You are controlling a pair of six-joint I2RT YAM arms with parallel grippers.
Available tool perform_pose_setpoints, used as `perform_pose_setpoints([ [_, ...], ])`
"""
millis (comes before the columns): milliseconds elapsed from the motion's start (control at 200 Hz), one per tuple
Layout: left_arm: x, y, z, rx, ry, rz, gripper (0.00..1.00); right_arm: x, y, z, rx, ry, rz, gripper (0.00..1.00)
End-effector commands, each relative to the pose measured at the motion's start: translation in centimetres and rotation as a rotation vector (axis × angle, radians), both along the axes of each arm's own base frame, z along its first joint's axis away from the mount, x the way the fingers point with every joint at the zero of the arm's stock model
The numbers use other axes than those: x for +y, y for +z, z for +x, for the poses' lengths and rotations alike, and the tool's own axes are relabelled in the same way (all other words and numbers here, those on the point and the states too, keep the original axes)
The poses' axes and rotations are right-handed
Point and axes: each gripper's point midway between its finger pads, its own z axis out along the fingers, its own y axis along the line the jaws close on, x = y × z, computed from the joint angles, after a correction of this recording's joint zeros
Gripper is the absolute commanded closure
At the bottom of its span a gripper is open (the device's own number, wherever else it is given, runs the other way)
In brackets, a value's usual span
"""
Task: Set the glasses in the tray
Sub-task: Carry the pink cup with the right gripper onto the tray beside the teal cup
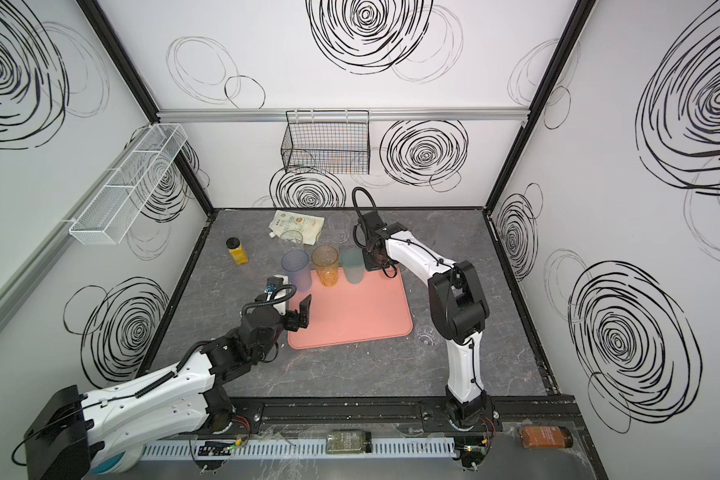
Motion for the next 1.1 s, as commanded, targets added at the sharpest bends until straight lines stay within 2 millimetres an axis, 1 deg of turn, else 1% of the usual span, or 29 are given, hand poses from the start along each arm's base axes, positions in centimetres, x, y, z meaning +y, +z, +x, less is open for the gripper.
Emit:
perform_pose_setpoints([
  [0, -0.5, 1.5, 0.5, -0.055, 0.013, -0.033, 0.04, 0.2, -0.2, -0.2, 0.025, 0.023, -0.02, 0.96],
  [225, -1.0, 1.2, 0.5, -0.051, 0.006, -0.036, 0.04, 0.9, -0.5, -0.1, 0.03, 0.038, -0.001, 0.96],
  [520, -1.4, 0.8, 0.5, -0.036, 0.005, -0.043, 0.04, 1.2, -1.4, 1.5, 0.025, 0.022, -0.005, 0.95],
  [740, -1.4, 0.5, 0.5, -0.028, 0.008, -0.043, 0.04, 1.0, -1.9, 2.0, 0.026, 0.012, -0.014, 0.89],
  [790, -1.5, 0.5, 0.4, -0.026, 0.007, -0.041, 0.04, 0.9, -1.7, 2.0, 0.022, 0.01, -0.017, 0.87],
  [860, -1.5, 0.5, 0.4, -0.026, 0.007, -0.043, 0.04, 0.8, -1.2, 2.0, 0.013, 0.01, -0.024, 0.79],
  [901, -1.5, 0.6, 0.4, -0.026, 0.008, -0.044, 0.04, 0.7, -0.7, 2.0, 0.003, 0.008, -0.025, 0.77],
  [1096, -1.3, 0.5, 0.4, -0.02, 0.018, -0.047, 0.04, 0.5, 2.2, 1.6, -0.039, 0.005, -0.009, 0.71],
])
